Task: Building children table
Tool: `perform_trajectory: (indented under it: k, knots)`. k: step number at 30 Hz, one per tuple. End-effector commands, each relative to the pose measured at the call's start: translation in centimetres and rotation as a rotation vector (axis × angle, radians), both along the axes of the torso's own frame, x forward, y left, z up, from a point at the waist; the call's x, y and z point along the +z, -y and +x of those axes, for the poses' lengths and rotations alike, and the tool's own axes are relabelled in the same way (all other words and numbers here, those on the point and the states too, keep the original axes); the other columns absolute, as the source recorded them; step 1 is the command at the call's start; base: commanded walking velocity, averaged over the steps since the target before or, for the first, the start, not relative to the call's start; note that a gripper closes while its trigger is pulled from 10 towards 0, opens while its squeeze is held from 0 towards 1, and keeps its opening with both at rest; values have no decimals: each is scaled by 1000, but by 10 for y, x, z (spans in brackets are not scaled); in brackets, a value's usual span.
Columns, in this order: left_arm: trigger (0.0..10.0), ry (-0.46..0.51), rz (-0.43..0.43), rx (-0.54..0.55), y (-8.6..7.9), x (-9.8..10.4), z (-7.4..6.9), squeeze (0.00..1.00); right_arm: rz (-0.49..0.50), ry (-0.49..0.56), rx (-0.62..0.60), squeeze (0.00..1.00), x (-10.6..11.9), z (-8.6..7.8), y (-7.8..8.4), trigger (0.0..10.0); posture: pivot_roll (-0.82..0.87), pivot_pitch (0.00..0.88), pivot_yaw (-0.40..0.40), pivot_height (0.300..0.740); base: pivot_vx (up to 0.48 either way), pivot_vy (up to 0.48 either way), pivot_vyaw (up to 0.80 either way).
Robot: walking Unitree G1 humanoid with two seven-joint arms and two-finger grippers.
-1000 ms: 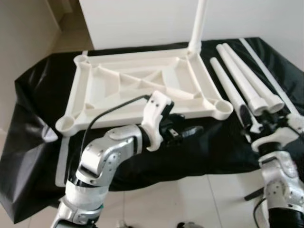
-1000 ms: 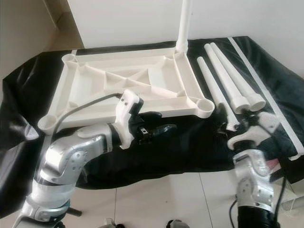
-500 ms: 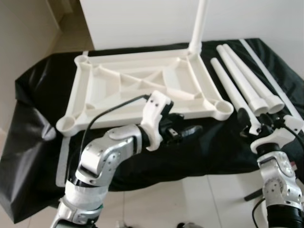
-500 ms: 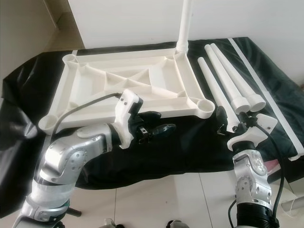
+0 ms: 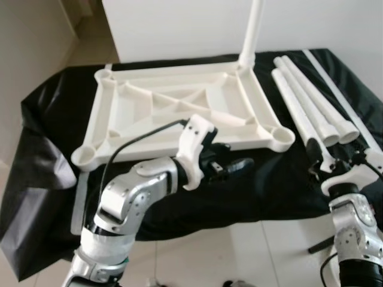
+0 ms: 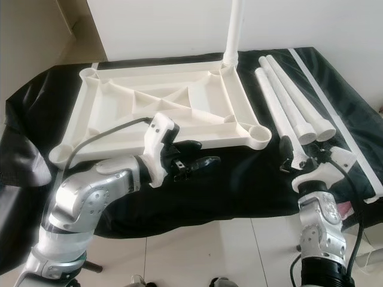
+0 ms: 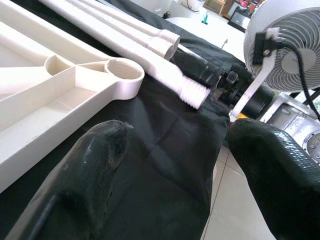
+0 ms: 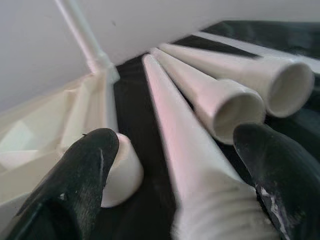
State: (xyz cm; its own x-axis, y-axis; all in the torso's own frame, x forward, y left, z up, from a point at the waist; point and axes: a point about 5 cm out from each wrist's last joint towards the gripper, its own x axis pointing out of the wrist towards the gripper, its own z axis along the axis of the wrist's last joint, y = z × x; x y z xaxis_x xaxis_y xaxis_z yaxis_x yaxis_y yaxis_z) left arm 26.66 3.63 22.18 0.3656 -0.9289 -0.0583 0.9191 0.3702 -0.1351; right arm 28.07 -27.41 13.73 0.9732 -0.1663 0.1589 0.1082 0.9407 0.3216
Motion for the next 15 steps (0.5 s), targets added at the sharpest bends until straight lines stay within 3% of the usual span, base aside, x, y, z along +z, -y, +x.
perform_trajectory:
  k: [1,10,15]
  knots:
    - [10000,4,-2,-20,2,2,-3,0,40,-90,-18,0,-22,-6,5,10000,-56,120,20,740,0,0,0]
    - [10000,3,-2,-24,2,2,-3,0,47,-87,-30,0,-17,-4,16,10000,-56,121,24,740,0,0,0]
    - [10000,3,-3,-20,2,3,-3,0,-9,-15,14,0,-3,-3,9,10000,-53,121,19,740,0,0,0]
